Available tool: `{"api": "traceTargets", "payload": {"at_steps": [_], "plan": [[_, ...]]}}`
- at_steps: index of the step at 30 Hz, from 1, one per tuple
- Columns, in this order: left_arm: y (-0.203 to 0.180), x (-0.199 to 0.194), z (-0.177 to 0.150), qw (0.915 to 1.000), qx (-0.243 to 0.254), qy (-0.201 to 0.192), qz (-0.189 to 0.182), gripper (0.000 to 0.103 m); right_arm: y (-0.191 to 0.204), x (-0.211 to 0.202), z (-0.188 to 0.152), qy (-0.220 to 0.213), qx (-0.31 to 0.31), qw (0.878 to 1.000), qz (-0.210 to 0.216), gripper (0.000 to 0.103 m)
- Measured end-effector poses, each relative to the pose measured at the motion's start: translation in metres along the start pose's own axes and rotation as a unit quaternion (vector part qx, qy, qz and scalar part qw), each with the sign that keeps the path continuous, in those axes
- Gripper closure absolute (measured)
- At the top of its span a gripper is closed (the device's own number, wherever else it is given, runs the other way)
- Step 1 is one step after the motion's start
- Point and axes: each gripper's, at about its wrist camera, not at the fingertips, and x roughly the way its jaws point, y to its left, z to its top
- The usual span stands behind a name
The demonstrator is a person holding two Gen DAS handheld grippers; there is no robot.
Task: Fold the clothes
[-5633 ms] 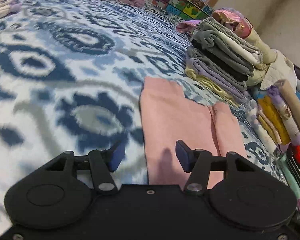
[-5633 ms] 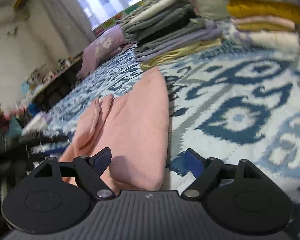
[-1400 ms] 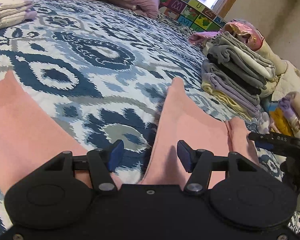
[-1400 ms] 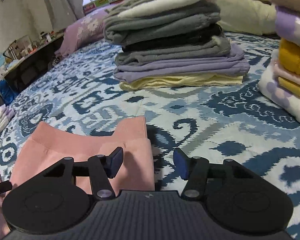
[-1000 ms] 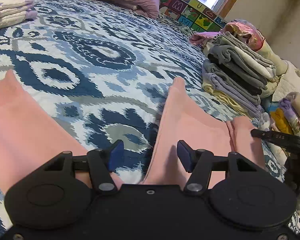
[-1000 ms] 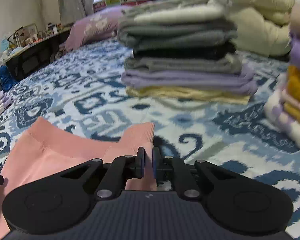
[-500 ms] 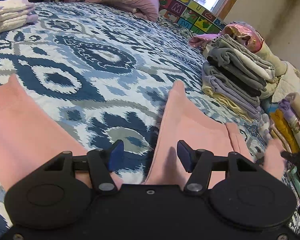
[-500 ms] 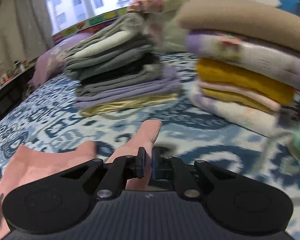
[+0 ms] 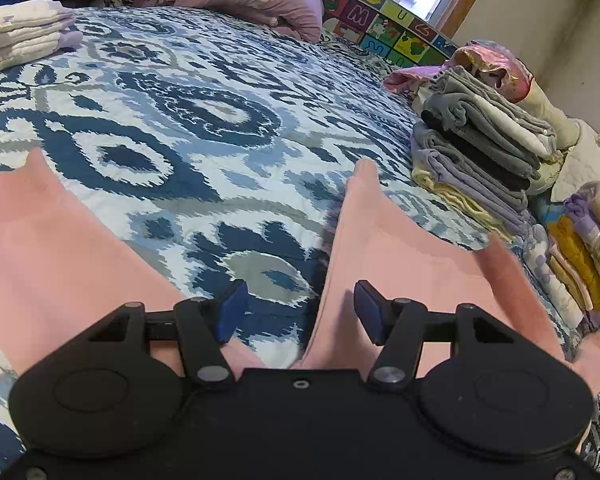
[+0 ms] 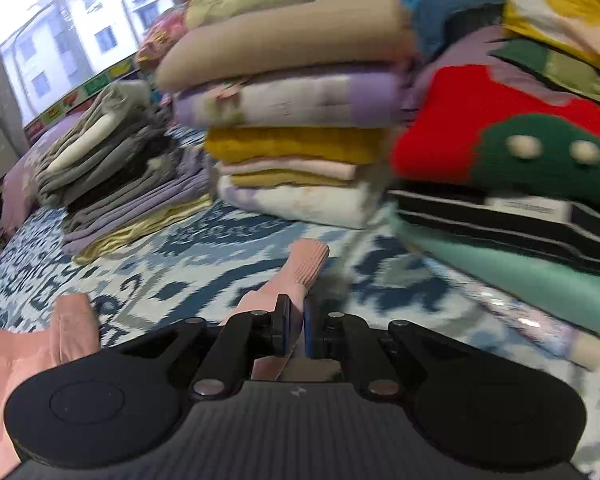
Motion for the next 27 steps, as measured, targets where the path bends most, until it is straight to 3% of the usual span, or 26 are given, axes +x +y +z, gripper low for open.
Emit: {"api": "traceTargets", "payload": {"at_steps": [12, 15, 16, 18, 24, 27], "plan": [[0.000, 0.000, -0.004, 0.9999, 0.009, 0.002, 0.011, 0.045, -0.028, -0.010, -0.002, 0.012, 0.021, 0.999, -0.030, 0.094], [-0.002, 0.000, -0.005, 0.9997, 0.016, -0.001, 0.016, 0.045, -0.032, -0.009, -0.003, 0.016, 0.023, 0.999, -0.036, 0.083], [-0.003, -0.002, -0.005, 0.9996, 0.019, -0.004, 0.018, 0.045, -0.033, -0.009, -0.004, 0.018, 0.023, 0.999, -0.038, 0.065], [-0.007, -0.009, -0.004, 0.9992, 0.030, -0.018, 0.019, 0.045, -0.036, -0.010, -0.004, 0.018, 0.025, 0.999, -0.040, 0.045], [-0.027, -0.034, -0.002, 0.9958, 0.070, -0.059, 0.009, 0.045, -0.061, -0.014, -0.013, 0.014, 0.091, 0.995, -0.029, 0.044], [-0.054, -0.043, -0.010, 0.9915, 0.113, -0.061, -0.020, 0.045, -0.074, -0.009, -0.022, 0.023, 0.131, 0.991, -0.019, 0.044]]}}
